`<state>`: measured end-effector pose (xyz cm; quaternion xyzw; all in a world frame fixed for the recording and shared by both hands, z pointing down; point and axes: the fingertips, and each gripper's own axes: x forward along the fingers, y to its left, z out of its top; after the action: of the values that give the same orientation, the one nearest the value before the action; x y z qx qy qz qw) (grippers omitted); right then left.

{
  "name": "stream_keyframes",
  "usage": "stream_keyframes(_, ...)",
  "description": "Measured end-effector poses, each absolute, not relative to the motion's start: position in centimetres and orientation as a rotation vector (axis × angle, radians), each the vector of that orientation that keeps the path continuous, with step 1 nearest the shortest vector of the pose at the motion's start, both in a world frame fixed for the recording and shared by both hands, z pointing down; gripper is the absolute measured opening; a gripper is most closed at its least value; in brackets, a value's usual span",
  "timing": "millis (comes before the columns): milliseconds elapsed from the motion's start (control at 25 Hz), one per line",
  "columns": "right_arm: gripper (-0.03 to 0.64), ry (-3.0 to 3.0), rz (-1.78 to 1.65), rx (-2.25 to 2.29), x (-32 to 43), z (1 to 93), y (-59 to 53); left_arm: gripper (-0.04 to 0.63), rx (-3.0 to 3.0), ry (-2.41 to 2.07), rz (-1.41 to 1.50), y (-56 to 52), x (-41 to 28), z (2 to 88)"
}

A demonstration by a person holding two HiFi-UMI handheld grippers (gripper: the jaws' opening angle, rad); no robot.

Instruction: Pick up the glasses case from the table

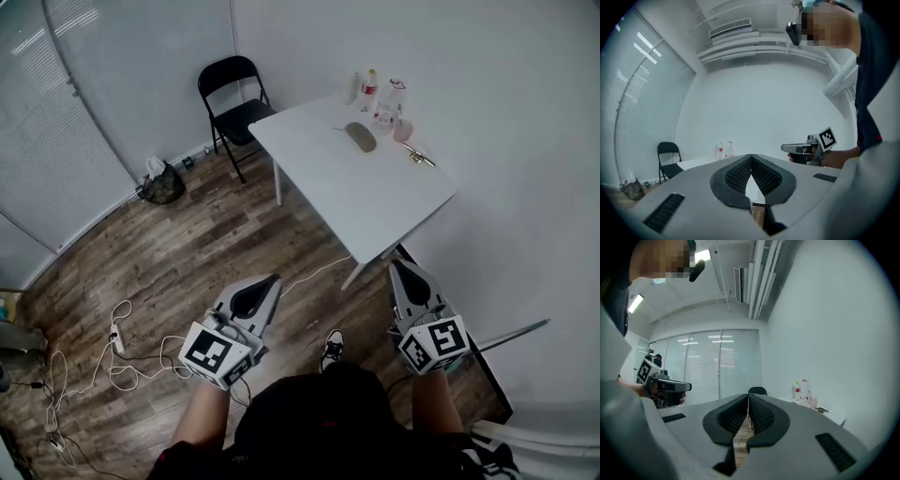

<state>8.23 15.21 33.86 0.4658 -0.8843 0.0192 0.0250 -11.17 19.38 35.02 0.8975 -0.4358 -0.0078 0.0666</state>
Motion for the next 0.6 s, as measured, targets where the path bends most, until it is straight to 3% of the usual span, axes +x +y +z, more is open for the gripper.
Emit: stream_keyframes(600, 0.021, -2.773, 0.158, 1.336, 17.2, 35.9, -1.0, 0.02, 2.61, -1.384, -0.044, 3.9, -2.5, 35.2)
